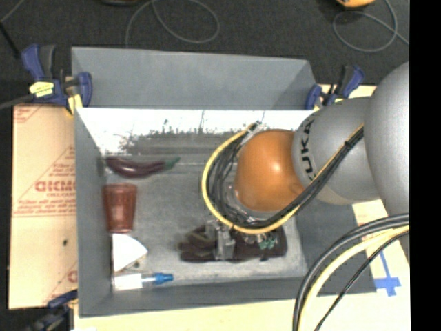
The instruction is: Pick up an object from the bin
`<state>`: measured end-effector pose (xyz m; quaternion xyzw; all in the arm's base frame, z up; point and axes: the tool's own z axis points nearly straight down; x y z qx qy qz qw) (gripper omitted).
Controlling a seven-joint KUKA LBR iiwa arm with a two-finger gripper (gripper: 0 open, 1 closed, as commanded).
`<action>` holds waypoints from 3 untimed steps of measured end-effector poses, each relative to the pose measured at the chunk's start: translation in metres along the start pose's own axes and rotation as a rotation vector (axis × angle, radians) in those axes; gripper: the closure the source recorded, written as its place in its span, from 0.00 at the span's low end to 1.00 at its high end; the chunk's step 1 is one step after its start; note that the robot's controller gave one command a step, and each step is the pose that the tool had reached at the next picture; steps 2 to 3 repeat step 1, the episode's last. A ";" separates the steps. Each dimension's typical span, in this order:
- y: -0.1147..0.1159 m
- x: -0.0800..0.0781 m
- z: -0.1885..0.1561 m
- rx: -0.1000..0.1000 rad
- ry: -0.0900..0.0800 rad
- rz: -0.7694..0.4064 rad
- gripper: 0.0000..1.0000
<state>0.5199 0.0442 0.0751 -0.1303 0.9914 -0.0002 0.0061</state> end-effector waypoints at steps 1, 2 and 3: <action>0.000 0.000 -0.003 0.000 0.000 0.001 1.00; 0.000 0.000 -0.003 0.000 0.000 0.001 1.00; 0.000 0.000 -0.003 0.000 0.000 0.001 1.00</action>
Offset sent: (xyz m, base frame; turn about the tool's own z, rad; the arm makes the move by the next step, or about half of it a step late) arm 0.0000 0.0001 0.0354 0.0000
